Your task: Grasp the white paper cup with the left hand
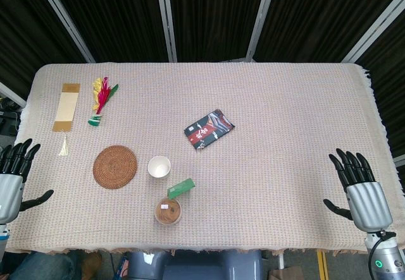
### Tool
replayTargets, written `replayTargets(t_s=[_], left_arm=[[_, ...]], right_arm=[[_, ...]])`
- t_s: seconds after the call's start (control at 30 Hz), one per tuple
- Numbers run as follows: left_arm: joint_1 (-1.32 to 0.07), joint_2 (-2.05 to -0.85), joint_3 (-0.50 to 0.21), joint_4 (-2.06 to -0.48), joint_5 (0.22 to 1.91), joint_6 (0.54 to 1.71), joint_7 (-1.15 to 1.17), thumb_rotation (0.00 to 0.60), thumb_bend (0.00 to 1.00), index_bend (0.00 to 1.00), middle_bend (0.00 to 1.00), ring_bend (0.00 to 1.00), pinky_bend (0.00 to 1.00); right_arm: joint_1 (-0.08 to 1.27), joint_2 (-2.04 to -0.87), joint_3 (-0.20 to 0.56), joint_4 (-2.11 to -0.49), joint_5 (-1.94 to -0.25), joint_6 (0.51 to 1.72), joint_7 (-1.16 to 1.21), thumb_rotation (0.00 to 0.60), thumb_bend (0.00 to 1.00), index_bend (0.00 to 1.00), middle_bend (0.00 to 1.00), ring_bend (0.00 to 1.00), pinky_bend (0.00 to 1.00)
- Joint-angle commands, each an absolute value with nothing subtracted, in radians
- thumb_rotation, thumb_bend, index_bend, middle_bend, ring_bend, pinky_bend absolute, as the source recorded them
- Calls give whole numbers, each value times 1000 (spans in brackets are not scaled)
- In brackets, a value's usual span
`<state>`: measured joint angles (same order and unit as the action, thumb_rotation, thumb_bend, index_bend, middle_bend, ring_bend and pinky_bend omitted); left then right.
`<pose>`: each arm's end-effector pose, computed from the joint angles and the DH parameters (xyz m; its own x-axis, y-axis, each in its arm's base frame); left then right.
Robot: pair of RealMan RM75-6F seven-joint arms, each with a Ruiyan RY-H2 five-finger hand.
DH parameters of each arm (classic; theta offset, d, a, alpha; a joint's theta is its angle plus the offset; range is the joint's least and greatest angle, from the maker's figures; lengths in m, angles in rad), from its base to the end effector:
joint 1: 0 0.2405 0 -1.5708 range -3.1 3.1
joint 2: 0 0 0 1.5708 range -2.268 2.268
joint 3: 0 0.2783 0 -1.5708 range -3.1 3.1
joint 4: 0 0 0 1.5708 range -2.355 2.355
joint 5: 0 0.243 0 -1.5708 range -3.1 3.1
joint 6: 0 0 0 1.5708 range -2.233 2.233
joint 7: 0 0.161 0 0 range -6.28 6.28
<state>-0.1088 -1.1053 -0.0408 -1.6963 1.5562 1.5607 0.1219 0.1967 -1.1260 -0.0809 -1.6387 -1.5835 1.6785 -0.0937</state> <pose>-0.3090 0.2055 0.1416 0.4395 -0.0772 0.8949 0.8915 -0.0842 -0.4451 -0.3035 -0.2046 0.1386 0.4383 0.1154 0.8914 -0.8736 -0.1788 0.4527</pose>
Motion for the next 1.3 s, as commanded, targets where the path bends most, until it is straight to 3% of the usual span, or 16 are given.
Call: replayTargets(t_s=[0.03,0.2,0.37,0.63,0.83,1.13,1.3], left_arm=[[-109,-1104,-40,-1699,1556,1557,122,600,0,0,0,0,0],[-116,-1100,-37,-1700,1561,1540,115,600,0,0,0,0,0],[-183,-1102,-33,-1724,1610,1450,108,600,0,0,0,0,0],[-417,-1185,-108,-1762,1632,1164,273,600,0,29,1,0,33],[-573,-1334,-148,-1655,1557,960,285,600,0,88,52,3,96],[-658,-1425,-166,-1579,1466,865,432,600,0,188,169,146,244],[-683,-1470,-172,-1545,1401,854,502,600,0,257,188,168,300]], right_arm=[[187,-1118,-70,-1647,-1579,1676,-103,600,0,0,0,0,0],[184,-1112,-60,-1654,-1570,1656,-99,600,0,0,0,0,0],[183,-1107,-50,-1657,-1572,1643,-90,600,0,0,0,0,0],[183,-1102,-24,-1665,-1560,1613,-98,600,0,0,0,0,0],[183,-1104,2,-1657,-1504,1564,-128,600,0,0,0,0,0],[174,-1091,32,-1654,-1455,1538,-111,600,0,0,0,0,0],[170,-1082,47,-1649,-1438,1524,-99,600,0,0,0,0,0]])
